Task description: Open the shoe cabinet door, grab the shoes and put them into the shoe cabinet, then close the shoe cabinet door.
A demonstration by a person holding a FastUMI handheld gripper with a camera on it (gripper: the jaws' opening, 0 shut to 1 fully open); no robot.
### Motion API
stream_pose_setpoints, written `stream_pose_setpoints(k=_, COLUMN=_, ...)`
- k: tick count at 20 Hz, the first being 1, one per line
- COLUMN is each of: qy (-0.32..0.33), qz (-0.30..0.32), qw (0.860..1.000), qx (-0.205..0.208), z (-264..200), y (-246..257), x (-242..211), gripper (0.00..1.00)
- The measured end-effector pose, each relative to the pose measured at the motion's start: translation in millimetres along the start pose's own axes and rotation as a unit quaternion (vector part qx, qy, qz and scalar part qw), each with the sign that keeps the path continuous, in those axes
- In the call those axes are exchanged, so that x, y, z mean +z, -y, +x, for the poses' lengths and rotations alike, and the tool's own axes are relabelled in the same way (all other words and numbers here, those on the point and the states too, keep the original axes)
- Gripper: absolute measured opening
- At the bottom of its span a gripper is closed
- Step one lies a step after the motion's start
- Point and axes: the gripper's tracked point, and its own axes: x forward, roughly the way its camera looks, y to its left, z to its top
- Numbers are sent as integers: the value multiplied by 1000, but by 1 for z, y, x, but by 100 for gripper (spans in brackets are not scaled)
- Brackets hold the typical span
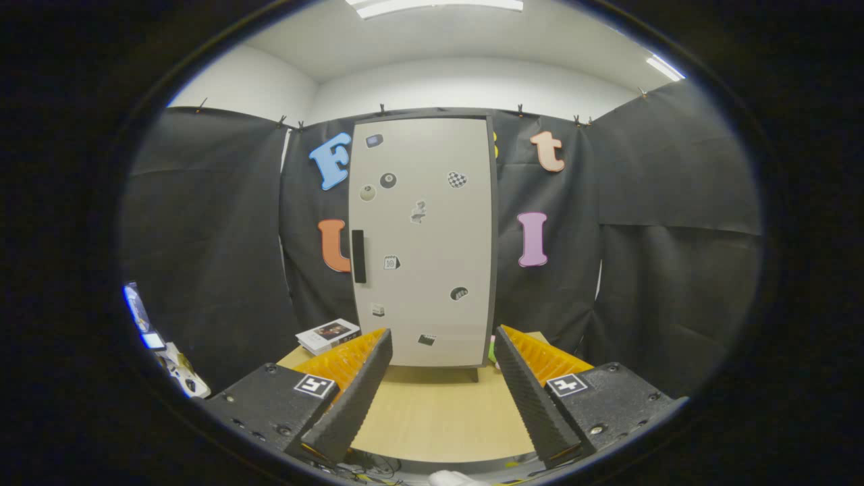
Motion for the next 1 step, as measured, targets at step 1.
stream_pose_setpoints(k=1, qy=1, qz=0, qw=1000, qx=-3, z=-1, y=2, x=1, gripper=99)
